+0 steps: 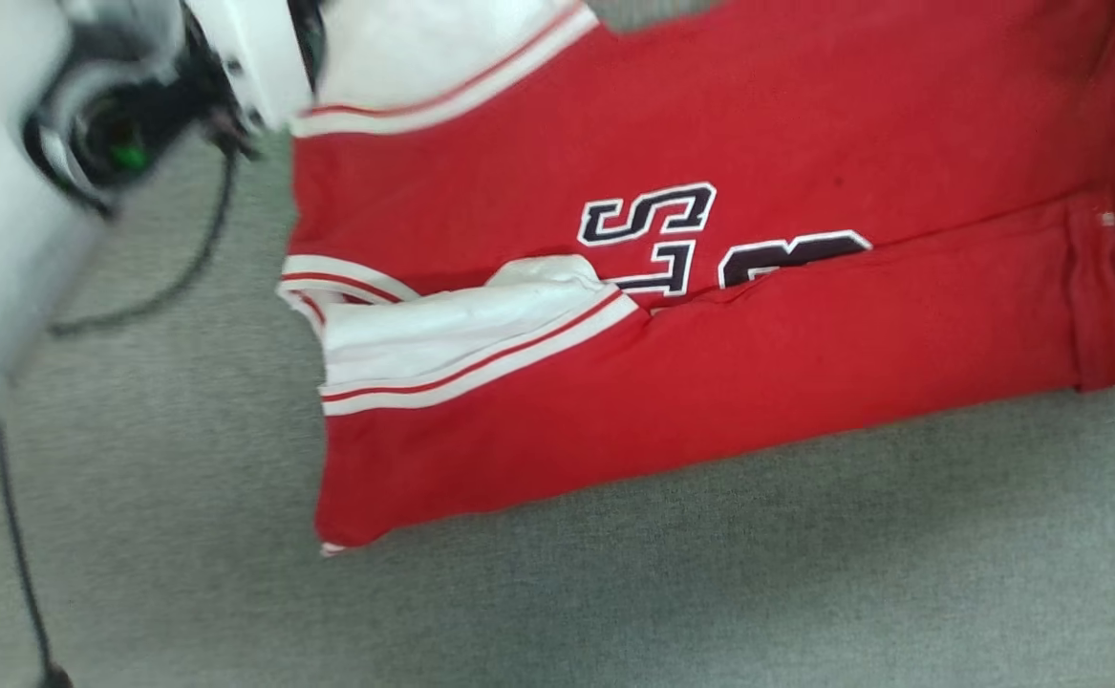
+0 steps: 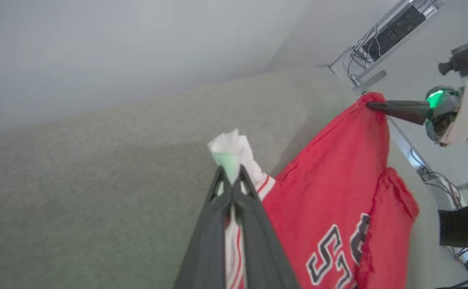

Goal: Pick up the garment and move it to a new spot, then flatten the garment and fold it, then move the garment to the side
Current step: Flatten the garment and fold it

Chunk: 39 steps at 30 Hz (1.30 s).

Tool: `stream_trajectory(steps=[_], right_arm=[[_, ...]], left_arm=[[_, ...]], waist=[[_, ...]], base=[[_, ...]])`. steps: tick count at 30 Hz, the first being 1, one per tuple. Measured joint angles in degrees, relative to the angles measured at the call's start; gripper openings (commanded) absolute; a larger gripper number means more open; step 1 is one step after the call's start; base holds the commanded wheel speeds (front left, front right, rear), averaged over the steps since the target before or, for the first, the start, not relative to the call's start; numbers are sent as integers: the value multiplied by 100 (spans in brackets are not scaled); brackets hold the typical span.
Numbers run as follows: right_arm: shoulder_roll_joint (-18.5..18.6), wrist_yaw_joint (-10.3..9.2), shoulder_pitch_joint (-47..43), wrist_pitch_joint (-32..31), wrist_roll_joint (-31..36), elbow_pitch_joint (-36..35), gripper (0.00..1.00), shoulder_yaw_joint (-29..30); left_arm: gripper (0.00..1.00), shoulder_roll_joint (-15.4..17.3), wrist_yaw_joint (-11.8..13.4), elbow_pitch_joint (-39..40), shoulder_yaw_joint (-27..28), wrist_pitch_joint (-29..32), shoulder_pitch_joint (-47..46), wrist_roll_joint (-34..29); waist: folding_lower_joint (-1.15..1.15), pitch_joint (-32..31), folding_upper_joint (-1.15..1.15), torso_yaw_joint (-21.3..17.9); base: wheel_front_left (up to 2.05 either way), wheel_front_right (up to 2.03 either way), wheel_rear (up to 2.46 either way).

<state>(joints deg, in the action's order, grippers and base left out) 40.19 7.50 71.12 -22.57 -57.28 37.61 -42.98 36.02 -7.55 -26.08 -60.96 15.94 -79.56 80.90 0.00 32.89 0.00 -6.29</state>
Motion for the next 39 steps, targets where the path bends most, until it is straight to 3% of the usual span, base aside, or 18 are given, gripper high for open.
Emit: stream_trajectory(steps=[4, 12, 21, 26, 37, 39], right_arm=[[328, 0, -505, 88, -70, -240, 0, -149], [987, 0, -1970, 328, -388, -1016, 0, -67], [1228, 0, -3450, 706, -458, -1547, 0, 474], [1087, 0, -3967, 805, -343, -1560, 0, 887], [357, 0, -4175, 956, 267, -1141, 0, 1550], [265, 0, -4174, 958, 343, -1116, 14, 1627]], left_arm=[[0, 245, 0, 766, 51, -517, 722, 369], [0, 955, 0, 2033, -250, -1543, 2299, 398], [0, 1480, 34, 2796, -490, -2696, 3863, 475], [0, 1384, 176, 2776, -716, -2886, 4340, 249], [0, 571, 91, 1413, -762, -2963, 4346, 141], [2, 485, 55, 1266, -670, -3010, 4347, 180]], waist=[[0, -470, 0, 139], [0, -1277, 0, 427], [0, -1540, 0, 517], [0, -1400, 0, 508], [0, -1108, 0, 484], [0, -1107, 0, 469]], base=[[0, 0, 0], [0, 0, 0], [0, 0, 0], [0, 0, 0], [0, 0, 0], [0, 0, 0]])
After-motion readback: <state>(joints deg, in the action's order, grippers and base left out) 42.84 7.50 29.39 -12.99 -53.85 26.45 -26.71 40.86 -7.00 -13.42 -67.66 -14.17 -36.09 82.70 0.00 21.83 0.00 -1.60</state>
